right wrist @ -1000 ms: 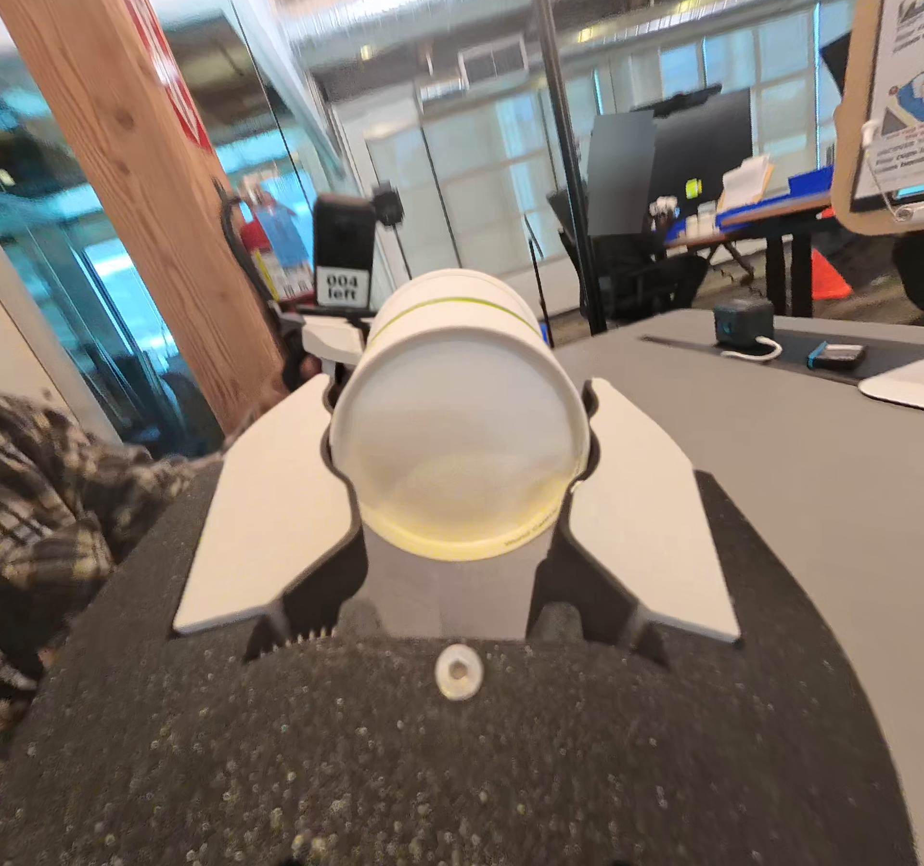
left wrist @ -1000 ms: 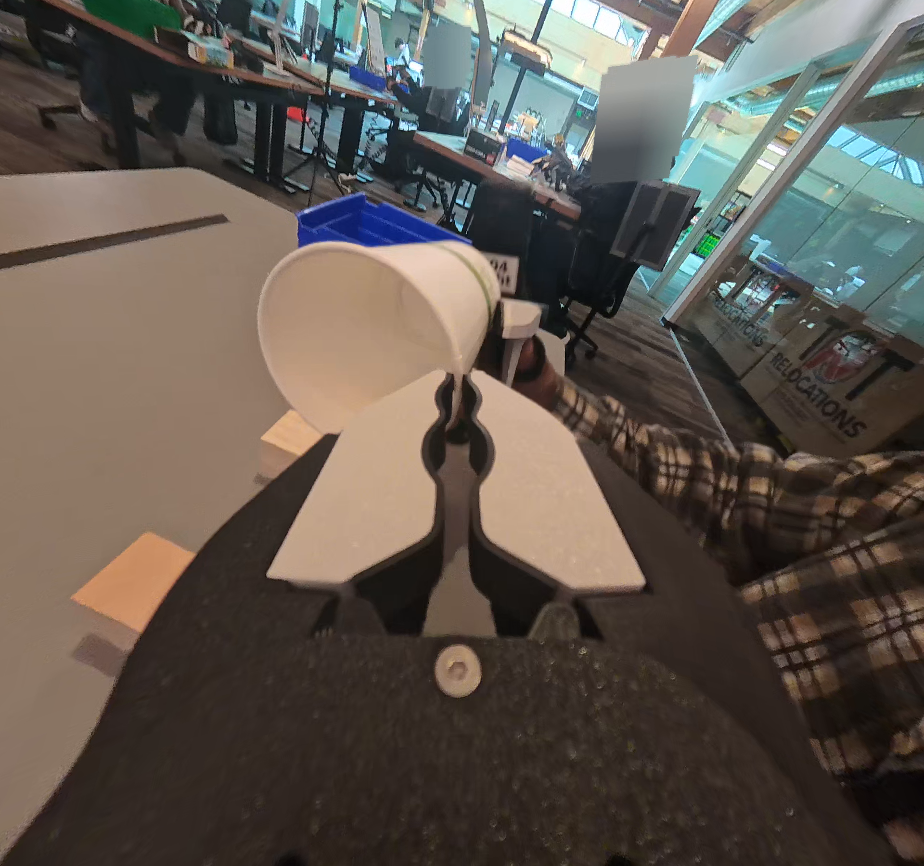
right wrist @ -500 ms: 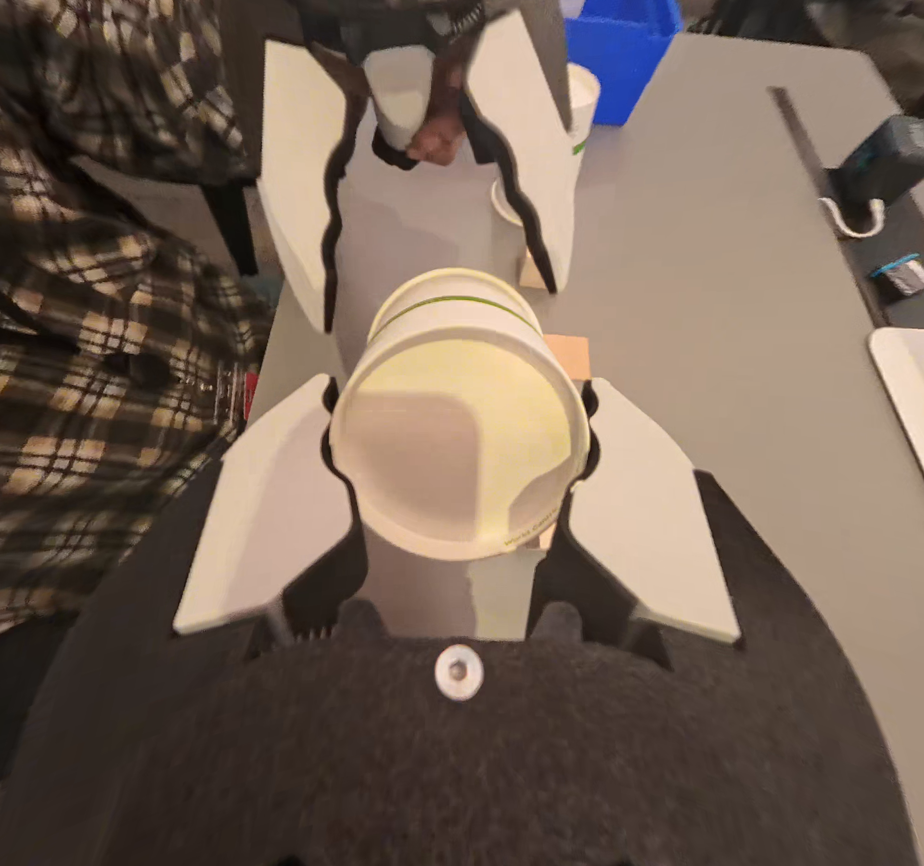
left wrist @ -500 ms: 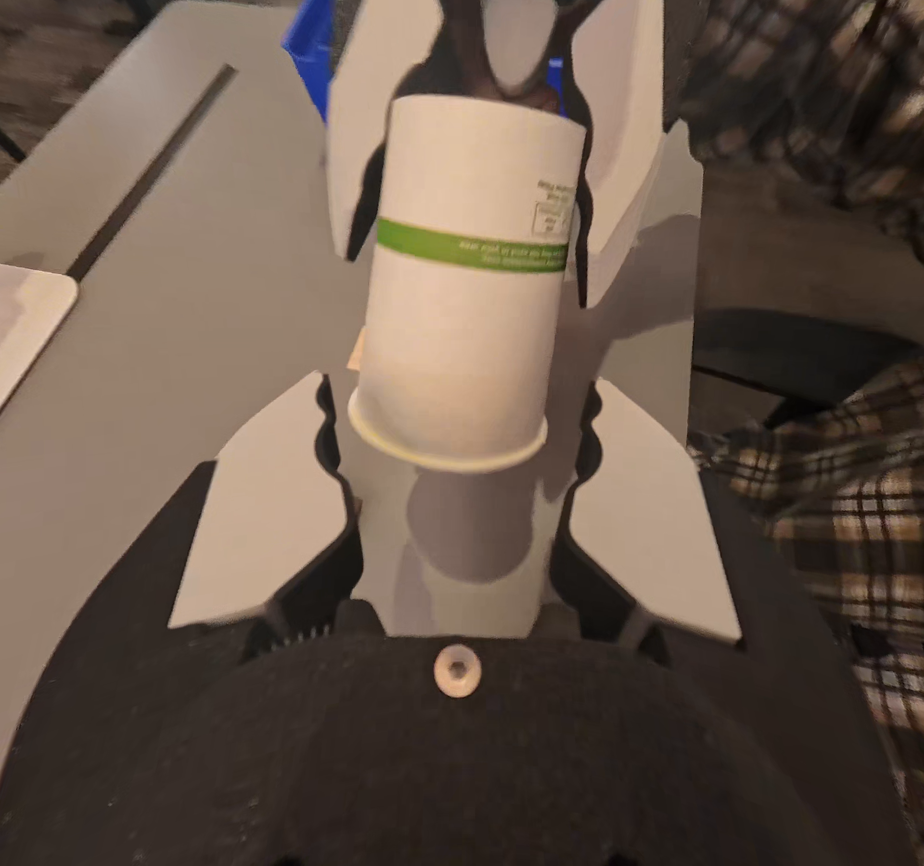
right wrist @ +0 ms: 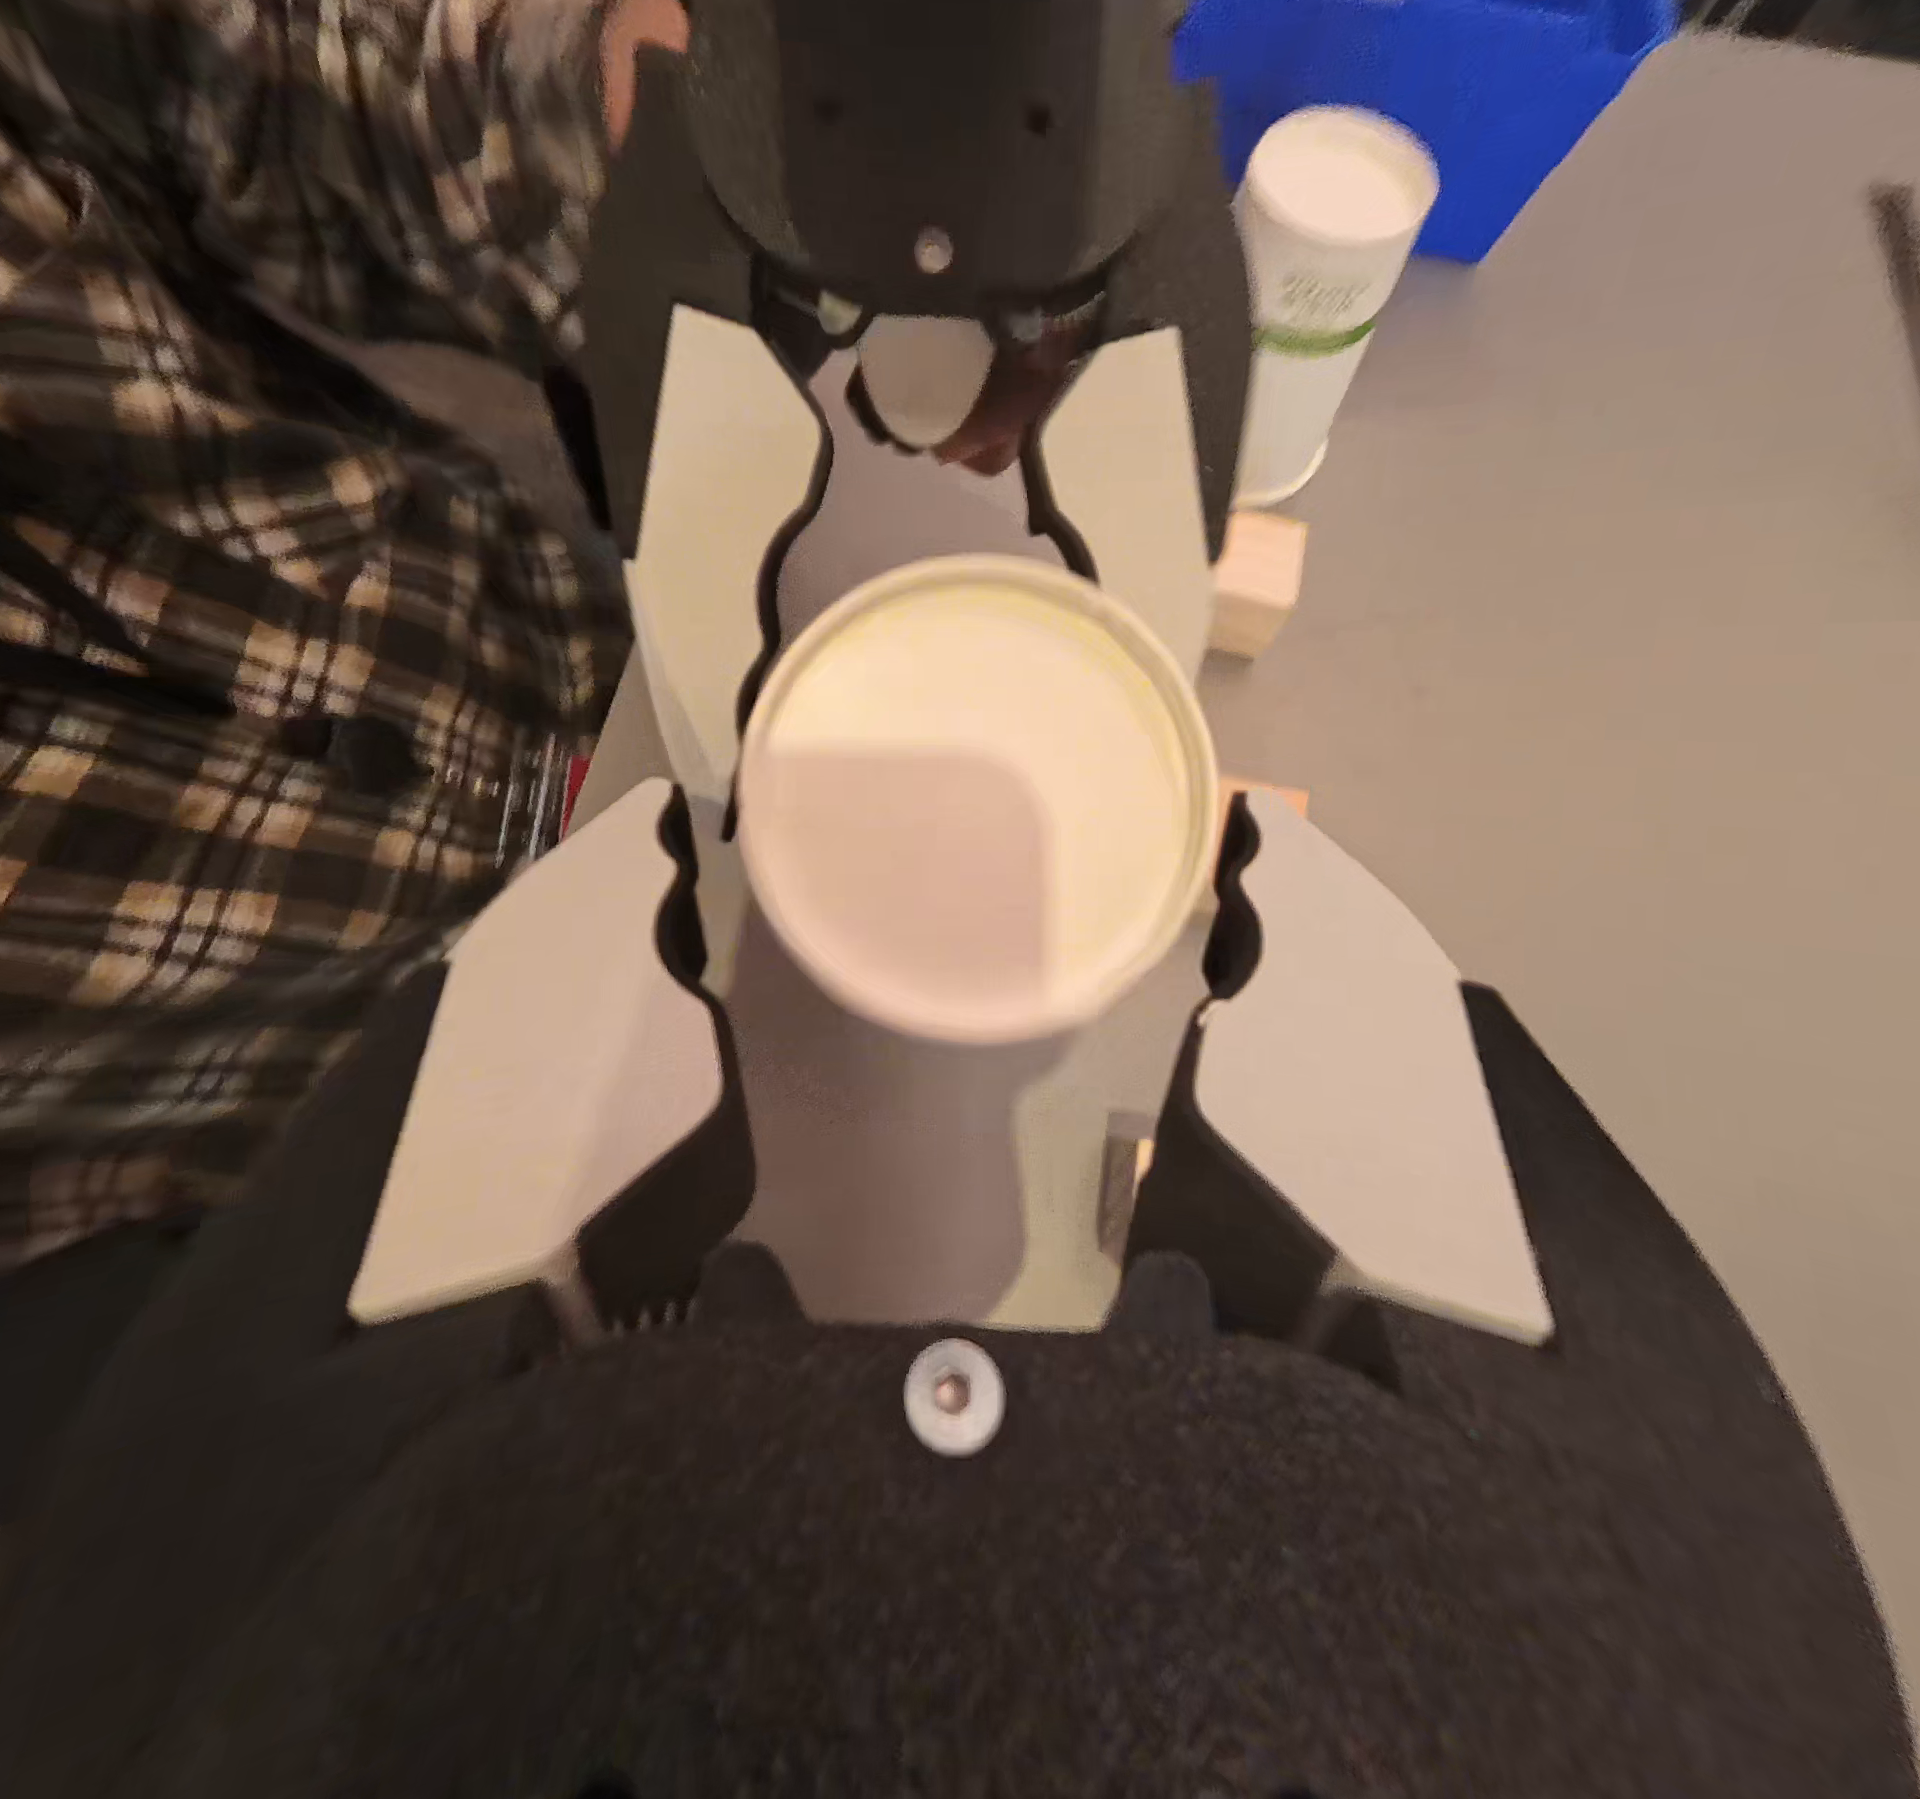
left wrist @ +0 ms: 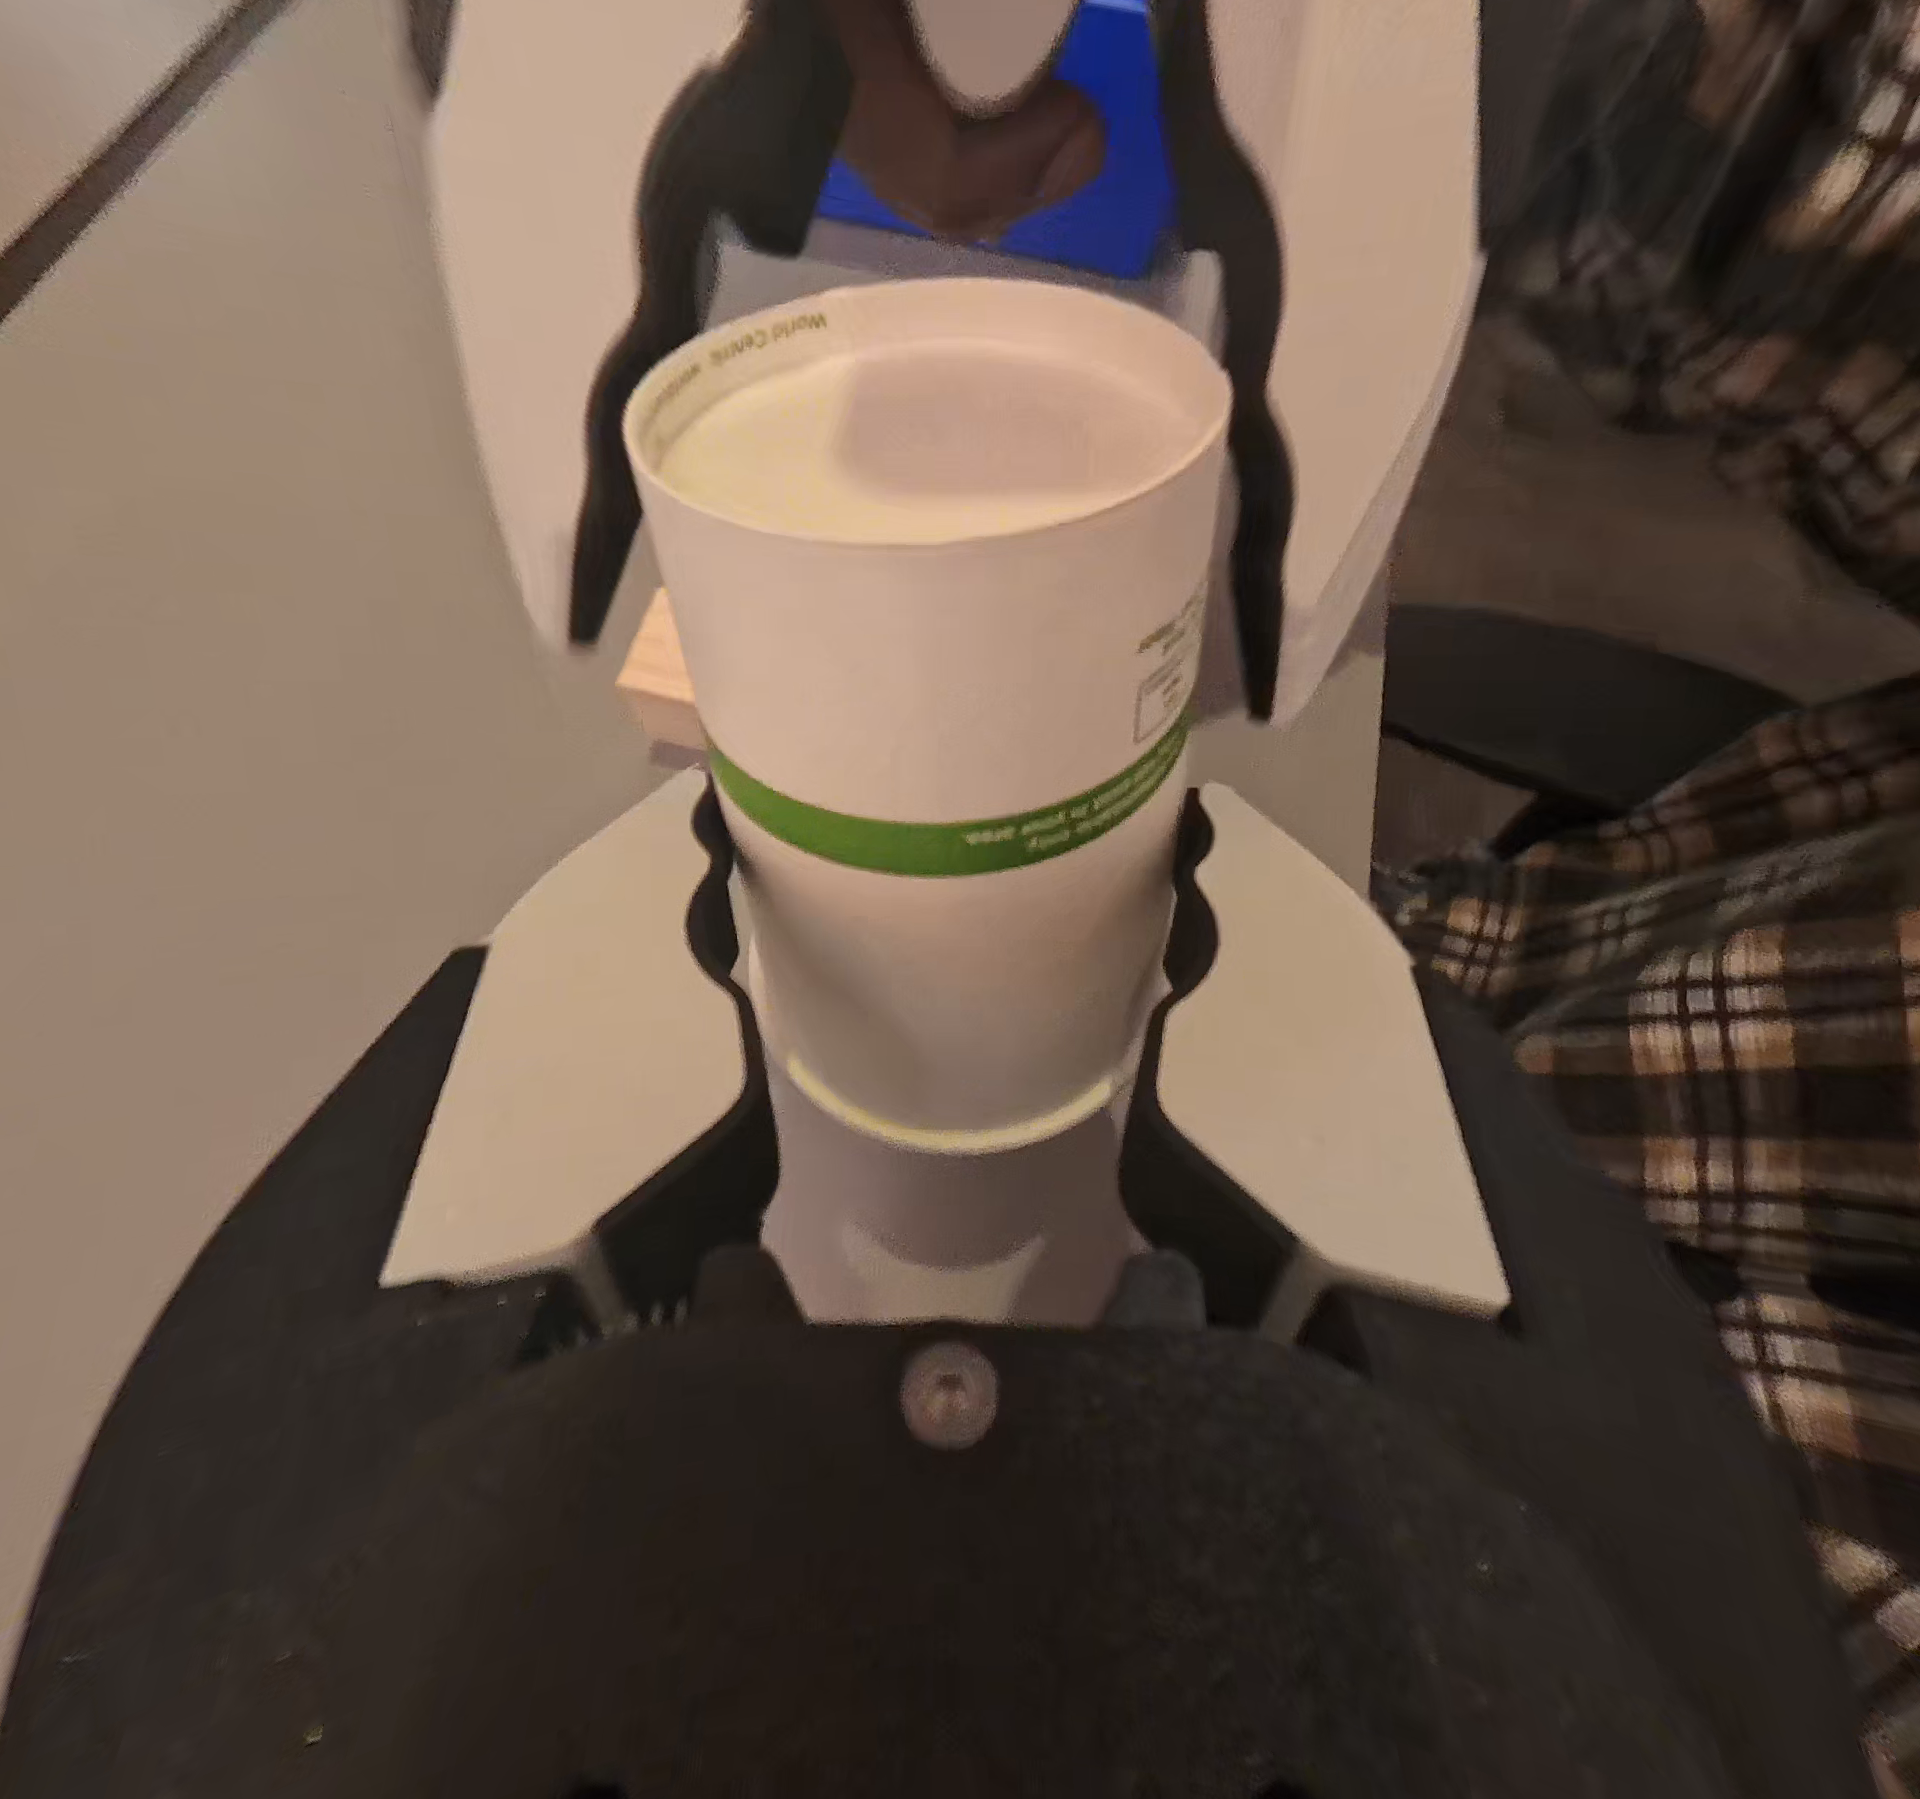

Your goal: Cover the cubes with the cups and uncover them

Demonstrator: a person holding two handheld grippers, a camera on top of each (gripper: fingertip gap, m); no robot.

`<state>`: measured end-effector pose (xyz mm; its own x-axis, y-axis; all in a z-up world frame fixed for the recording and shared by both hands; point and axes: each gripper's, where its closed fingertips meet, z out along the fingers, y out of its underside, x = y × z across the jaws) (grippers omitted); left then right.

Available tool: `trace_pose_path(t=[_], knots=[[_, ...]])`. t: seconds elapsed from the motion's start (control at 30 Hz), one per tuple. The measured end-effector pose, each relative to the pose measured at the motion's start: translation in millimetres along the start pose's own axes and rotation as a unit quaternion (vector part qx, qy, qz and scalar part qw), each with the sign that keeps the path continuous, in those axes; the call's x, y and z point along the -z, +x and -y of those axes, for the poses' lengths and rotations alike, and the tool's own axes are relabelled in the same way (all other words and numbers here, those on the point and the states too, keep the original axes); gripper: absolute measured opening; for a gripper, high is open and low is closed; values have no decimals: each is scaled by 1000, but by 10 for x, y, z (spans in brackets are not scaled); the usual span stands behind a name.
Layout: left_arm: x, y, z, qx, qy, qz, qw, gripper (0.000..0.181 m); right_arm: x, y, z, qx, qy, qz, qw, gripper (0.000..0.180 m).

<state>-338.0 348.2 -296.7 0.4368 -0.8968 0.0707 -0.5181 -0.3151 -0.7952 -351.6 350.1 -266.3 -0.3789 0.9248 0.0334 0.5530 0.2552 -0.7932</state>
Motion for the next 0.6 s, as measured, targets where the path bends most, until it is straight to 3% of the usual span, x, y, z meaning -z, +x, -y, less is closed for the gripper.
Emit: trace_pose_path(t=[0.17, 0.33, 0.43, 0.6], knots=[[521, -450, -128, 99, 118, 119, 981, 81, 410, 366, 168, -52, 179, -111, 976, 106], [1139, -1069, -596, 196, 205, 316, 905, 81, 755, 622, -120, -101, 316, -205, 921, 100], [1199, -1213, -813, 233, 224, 353, 878, 81, 806, 676, -334, -116, 351, -228, 901, 94], [1086, -1395, -1076, 242, 180, 398, 866, 82, 873, 687, -514, -125, 397, -232, 879, 89]])
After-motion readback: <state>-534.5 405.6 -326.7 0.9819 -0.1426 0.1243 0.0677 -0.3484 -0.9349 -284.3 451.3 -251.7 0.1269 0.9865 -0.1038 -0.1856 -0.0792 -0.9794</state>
